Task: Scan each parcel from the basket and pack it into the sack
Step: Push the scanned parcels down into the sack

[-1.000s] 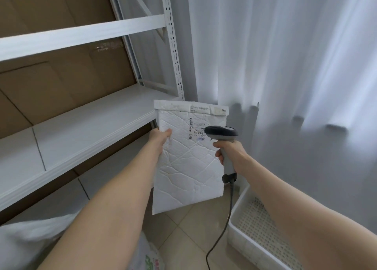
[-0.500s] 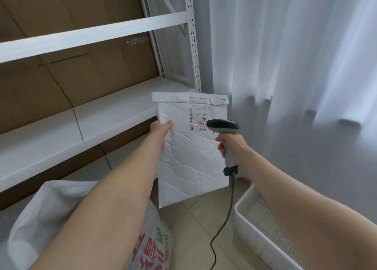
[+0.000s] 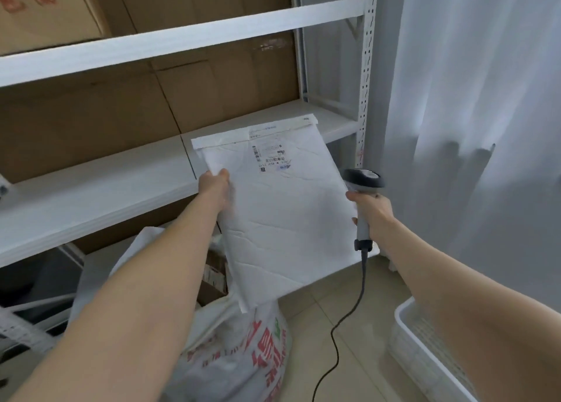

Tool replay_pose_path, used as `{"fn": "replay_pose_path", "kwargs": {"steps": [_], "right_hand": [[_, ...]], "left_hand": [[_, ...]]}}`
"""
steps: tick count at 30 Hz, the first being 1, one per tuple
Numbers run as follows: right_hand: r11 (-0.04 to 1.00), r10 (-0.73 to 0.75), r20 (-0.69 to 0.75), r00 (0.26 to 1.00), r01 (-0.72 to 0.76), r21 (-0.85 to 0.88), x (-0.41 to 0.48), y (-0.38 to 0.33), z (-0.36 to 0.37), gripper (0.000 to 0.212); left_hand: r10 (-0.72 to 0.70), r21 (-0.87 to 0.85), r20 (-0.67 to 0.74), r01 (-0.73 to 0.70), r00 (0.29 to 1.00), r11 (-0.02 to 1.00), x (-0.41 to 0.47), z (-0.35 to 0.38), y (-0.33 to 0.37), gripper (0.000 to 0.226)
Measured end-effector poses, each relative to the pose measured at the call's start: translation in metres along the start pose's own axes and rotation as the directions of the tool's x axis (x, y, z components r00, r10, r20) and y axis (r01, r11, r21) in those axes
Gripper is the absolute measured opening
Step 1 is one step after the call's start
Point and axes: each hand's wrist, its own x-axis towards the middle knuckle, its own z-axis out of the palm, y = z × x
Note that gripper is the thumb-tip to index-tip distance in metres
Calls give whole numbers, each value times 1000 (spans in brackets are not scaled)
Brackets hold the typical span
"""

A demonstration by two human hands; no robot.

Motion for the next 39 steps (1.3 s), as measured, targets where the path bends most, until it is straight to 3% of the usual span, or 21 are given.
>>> {"fn": "replay_pose_path", "kwargs": {"steps": [4,6,9,12,15,17,20,23,24,27,29,32,35,39], "right_hand": [[995,45,71,996,-38,-89,-4,14,65,37],[981,110,121,986,-89,-171,-10,24,103,34],[949,213,188,959,-157,-274,-21,42,159,26],[894,219,199,955,-115,-434,-22,67,203,24],[860,248,167,954,-137,-492,-22,84,228,38],[827,267,135,954,-155,-540,-22,89,244,47],[771,280,117,953,-151,-618,-23,92,268,43],[708,241,125,963,-86,-701,-24,103,298,23],[710,202,118,972,-62,-702,-23,110,308,24],[799,71,68,995,-16,-601,-22,135,329,20],[826,8,6,1000,-3,-564,-18,148,340,16],[818,60,-49,997,-78,-570,-5,167,348,17],[775,146,-41,988,-140,-616,4,187,352,27],[784,203,-48,978,-192,-591,11,199,357,33]], "left_hand": [[-149,51,-132,157,980,986,48,-74,-23,13],[-239,96,-140,253,961,963,71,-107,-36,24],[-277,316,-111,298,955,901,100,-153,-58,33],[-330,505,-67,317,941,803,121,-190,-93,37],[-418,654,-2,318,908,687,126,-213,-131,29],[-466,716,47,295,884,633,128,-226,-155,44],[-633,711,175,347,754,611,125,-232,-179,49],[-778,637,315,486,544,598,127,-235,-194,83],[-776,657,339,455,532,600,129,-235,-197,90],[-686,736,407,229,603,638,138,-238,-204,97],[-657,721,459,182,597,669,144,-237,-207,101],[-641,737,494,109,587,667,148,-232,-210,99],[-678,794,479,53,557,605,150,-229,-222,95],[-700,894,372,-33,610,447,147,-234,-246,103]]}}
